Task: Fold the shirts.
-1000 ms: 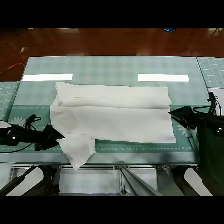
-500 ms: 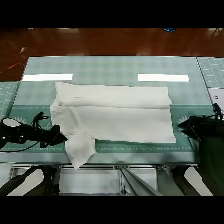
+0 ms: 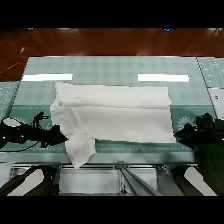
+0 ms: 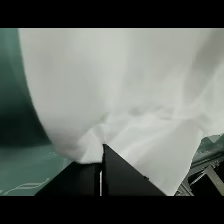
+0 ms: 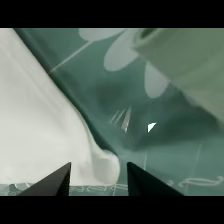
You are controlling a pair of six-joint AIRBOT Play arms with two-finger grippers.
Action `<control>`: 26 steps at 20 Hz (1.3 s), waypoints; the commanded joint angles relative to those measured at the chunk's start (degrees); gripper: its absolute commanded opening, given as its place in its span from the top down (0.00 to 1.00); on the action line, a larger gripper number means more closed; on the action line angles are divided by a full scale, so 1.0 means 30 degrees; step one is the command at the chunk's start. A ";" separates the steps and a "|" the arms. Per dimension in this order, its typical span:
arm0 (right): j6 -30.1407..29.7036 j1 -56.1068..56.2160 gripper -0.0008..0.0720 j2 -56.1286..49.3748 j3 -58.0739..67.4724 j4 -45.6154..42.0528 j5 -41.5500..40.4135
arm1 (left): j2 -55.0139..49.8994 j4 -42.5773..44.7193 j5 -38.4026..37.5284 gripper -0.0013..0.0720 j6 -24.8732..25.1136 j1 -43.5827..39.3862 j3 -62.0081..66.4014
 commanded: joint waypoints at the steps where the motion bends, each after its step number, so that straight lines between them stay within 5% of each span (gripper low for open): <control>1: -0.0036 0.1268 0.43 -0.1413 -0.0036 -0.0073 -0.0051 | -0.0007 0.0029 0.0022 0.96 0.0000 -0.0015 -0.0015; 4: -0.0117 0.2841 0.43 -0.2492 -0.0036 0.1071 -0.2069 | -0.0007 0.0029 -0.0146 0.96 -0.0058 -0.0015 -0.0015; 5: -0.0525 0.3075 0.55 -0.2543 -0.0036 0.1872 -0.2594 | -0.0007 0.0029 -0.0219 0.96 -0.0058 -0.0015 -0.0007; 6: -0.1443 0.3162 0.88 -0.2528 0.0066 0.2637 -0.2601 | -0.0007 0.0036 -0.0291 0.96 -0.0022 -0.0015 0.0117; 7: -0.2492 0.3162 0.96 -0.2528 0.0313 0.3424 -0.2157 | 0.0000 0.0036 -0.0452 0.96 0.0124 -0.0007 0.0474; 15: -0.3439 0.3169 0.96 -0.3118 0.5501 0.5078 -0.0714 | -0.0561 -0.1566 -0.1574 0.96 0.0058 -0.0066 0.8145; 19: -0.4350 0.3789 0.96 -0.5406 0.7817 0.7781 -0.0976 | -0.3738 -0.1996 -0.1173 0.96 -0.0204 -0.1122 1.1897; 26: -0.3322 0.5719 0.96 -0.9777 1.2007 0.8058 -0.3249 | -1.0542 -0.1974 -0.0648 0.96 -0.2710 -0.2892 1.9591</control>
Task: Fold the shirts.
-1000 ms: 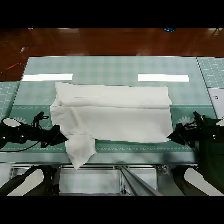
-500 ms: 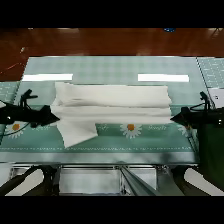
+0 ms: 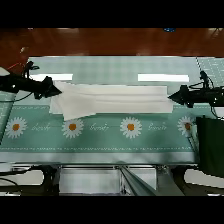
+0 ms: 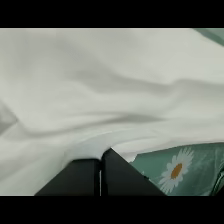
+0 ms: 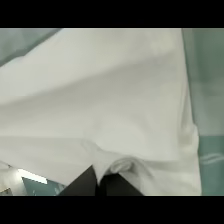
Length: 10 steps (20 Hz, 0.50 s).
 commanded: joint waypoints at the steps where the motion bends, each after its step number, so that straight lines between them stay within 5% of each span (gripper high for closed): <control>1: 0.0597 0.0634 0.96 -0.2047 0.2127 0.0386 -0.0678 | -0.3089 -0.0073 0.0036 0.96 -0.1275 -0.0648 0.3818; 7: 0.0750 0.0641 0.90 -0.3876 0.2943 0.0933 -0.1392 | -0.5763 -0.0066 0.0452 0.95 -0.1428 -0.0947 0.5683; 8: 0.0743 0.0641 0.62 -0.3971 0.2943 0.0787 -0.1479 | -0.5974 -0.0066 0.0284 0.82 -0.1457 -0.0984 0.5683; 9: 0.0663 0.0627 0.42 -0.3949 0.2958 0.0627 -0.1341 | -0.6025 -0.0058 -0.0335 0.45 -0.1399 -0.0976 0.5683; 10: 0.0678 0.0430 0.42 -0.3854 0.3118 0.0452 -0.0896 | -0.6003 0.0073 -0.0984 0.29 -0.1093 -0.0816 0.5850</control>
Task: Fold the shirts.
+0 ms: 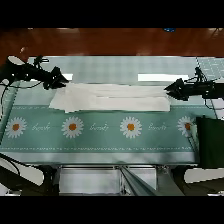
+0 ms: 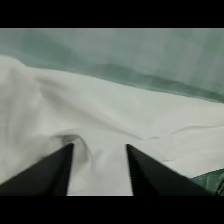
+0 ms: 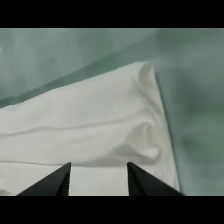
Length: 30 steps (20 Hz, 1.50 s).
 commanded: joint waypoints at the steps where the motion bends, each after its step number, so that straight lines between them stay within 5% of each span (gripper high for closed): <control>1: 0.0036 -0.0474 0.42 -0.0102 0.0663 -0.0379 0.1042 | -0.0488 0.0612 -0.1785 0.29 0.0226 0.0393 0.0852; 4: 0.0095 -0.2543 0.42 0.1457 0.1341 -0.0991 0.2980 | 0.1253 0.2390 -0.3264 0.29 0.0124 0.1741 0.1676; 9: 0.1909 -0.4918 0.42 0.4721 -0.0794 -0.6353 0.1654 | 0.7730 0.2703 -0.1574 0.29 0.1362 0.2127 -0.0517; 15: 0.0095 -0.3891 0.42 0.3563 -0.4226 -0.0911 -0.1042 | 1.6728 0.2710 0.5049 0.29 0.1676 -0.2404 -1.0535; 28: 0.1107 0.1705 0.45 -0.1574 -0.0699 0.1734 -0.2543 | 1.6706 0.2499 0.5697 0.29 0.0918 -0.5260 -1.2772; 29: 0.1086 0.2047 0.60 -0.1639 -0.0437 0.1683 -0.2827 | 1.6699 0.2506 0.5697 0.29 0.0925 -0.5260 -1.2772; 30: 0.0765 0.2302 0.97 -0.1647 -0.0262 0.1668 -0.2936 | 1.6677 0.2506 0.5697 0.29 0.0925 -0.5260 -1.2772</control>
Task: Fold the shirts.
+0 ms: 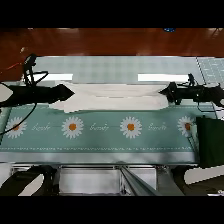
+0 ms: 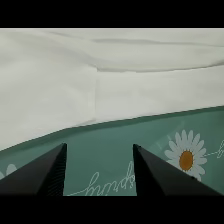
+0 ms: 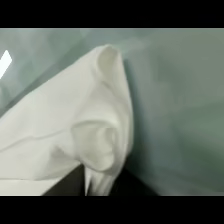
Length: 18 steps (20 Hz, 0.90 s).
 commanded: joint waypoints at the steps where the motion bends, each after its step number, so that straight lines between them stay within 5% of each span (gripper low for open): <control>1: -0.0510 0.1144 0.96 -0.0379 0.0896 0.0670 -0.0474 | -0.0109 0.0007 0.0109 0.29 0.0000 -0.0073 -0.0051; 4: -0.0743 0.0838 0.96 0.0648 0.0984 -0.0408 0.1348 | -0.0423 0.0007 0.0102 0.29 0.0000 -0.0073 -0.0044; 5: -0.0685 0.0685 0.96 0.1435 0.0984 -0.1654 0.2127 | -0.0532 0.0007 0.0095 0.41 0.0007 -0.0073 -0.0044; 6: -0.0488 0.0612 0.96 0.2404 0.0918 -0.3060 0.2681 | -0.0648 -0.0007 0.0095 0.83 0.0007 -0.0087 -0.0044; 7: -0.0058 0.0539 0.96 0.3708 0.0699 -0.4561 0.2929 | -0.0801 -0.0095 0.0321 0.96 0.0080 -0.0240 -0.0044; 13: 0.0605 0.0539 0.96 1.2728 -0.1923 -0.6717 0.3898 | -0.4728 -0.1231 0.3606 0.96 0.0073 -0.4401 0.1647; 18: 0.2004 0.0554 0.96 1.8615 -0.2477 -0.6856 0.5916 | -1.1293 -0.1224 0.2237 0.96 -0.0452 -0.9267 0.7628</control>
